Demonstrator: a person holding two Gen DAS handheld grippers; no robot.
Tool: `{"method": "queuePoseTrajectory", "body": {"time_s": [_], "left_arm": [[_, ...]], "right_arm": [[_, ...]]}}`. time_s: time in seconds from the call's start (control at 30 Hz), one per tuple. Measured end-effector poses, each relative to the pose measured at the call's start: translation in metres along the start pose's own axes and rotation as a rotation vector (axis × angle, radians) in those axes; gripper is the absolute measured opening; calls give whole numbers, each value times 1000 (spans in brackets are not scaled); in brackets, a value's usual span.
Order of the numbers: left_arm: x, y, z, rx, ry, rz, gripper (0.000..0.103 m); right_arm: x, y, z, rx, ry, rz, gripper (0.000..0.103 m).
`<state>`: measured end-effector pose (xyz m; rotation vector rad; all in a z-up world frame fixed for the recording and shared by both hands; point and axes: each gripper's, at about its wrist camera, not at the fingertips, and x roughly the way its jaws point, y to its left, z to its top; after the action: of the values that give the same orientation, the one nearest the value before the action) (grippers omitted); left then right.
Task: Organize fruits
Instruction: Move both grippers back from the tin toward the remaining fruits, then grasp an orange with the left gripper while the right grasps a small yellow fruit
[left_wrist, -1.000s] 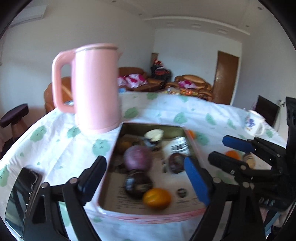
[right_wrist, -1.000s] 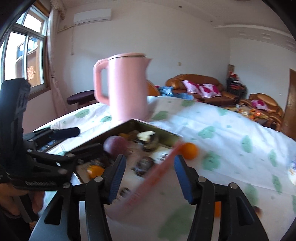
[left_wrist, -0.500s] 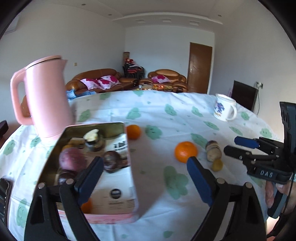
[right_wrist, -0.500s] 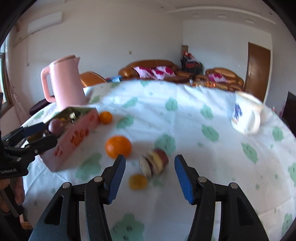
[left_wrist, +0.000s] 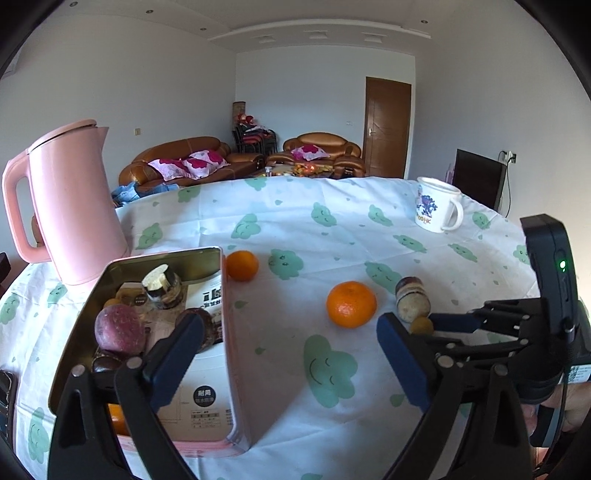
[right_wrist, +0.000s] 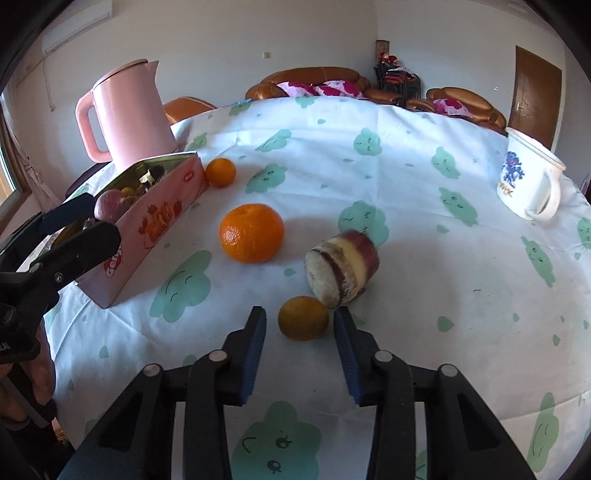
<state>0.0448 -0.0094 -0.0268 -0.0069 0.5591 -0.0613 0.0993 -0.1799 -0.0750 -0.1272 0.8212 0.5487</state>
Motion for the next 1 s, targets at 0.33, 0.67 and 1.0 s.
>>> {"method": "queuePoseTrajectory", "body": {"time_s": [0.33,0.67,1.0], "left_arm": [[7,-2,4,-4,13,-25,97],[35,-26,20,43,63,-27,95],[87,-38,20,42,214,-108,71]], "right_arm": [[-21,6,-4,-26,-85,-10,30],[-47,-14,24,5,-225,-135,30],[-23,-32,32,51,-214,-172,30]]}}
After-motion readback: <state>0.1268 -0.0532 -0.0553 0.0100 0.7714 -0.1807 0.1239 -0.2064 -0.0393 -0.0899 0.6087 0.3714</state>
